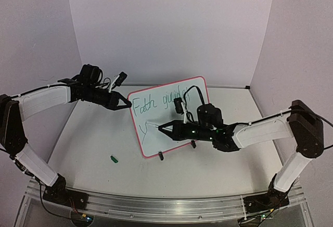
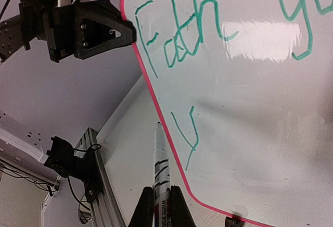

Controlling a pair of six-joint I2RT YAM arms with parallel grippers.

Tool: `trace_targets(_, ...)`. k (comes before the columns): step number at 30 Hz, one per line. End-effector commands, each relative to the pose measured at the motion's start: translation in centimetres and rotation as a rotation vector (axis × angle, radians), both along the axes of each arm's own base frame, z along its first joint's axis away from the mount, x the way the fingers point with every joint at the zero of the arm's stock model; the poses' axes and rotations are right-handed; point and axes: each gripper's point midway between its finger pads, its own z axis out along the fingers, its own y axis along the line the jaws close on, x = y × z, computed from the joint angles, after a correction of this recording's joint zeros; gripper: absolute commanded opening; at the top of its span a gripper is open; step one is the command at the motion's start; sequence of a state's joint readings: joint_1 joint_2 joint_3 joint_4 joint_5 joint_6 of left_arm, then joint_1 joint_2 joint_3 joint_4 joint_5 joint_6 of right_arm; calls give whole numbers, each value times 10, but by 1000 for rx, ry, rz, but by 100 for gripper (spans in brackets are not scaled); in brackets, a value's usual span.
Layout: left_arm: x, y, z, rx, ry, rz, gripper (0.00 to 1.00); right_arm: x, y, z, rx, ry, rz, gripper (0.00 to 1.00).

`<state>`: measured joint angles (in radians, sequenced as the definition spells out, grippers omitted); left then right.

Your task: Write a sentence on the whiteboard

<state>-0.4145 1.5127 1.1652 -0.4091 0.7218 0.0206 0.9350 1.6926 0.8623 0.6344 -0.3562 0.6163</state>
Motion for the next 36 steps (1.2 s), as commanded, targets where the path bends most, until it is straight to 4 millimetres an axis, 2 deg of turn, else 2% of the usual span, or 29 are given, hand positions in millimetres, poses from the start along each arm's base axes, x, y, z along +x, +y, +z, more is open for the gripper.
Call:
trace_targets(1,-25,1,-58,170,106,-52,0,14,-1,-12,-19,3,-26,0)
trace_targets(7,-25,2,-58,170,107,-51,0,19,-6,-22,-32,23,-40,0)
trace_targets(19,-25,1,-59,171,109,-52,0,33,-9,-27,-41,21,-60,0)
trace_targets(27,-25,1,-59,171,107,-52,0,30,0,-32,-55,27,-8,0)
trace_targets(36,-25,1,-59,173,108,-53,0,20,-13,-56,-102,79,-13,0)
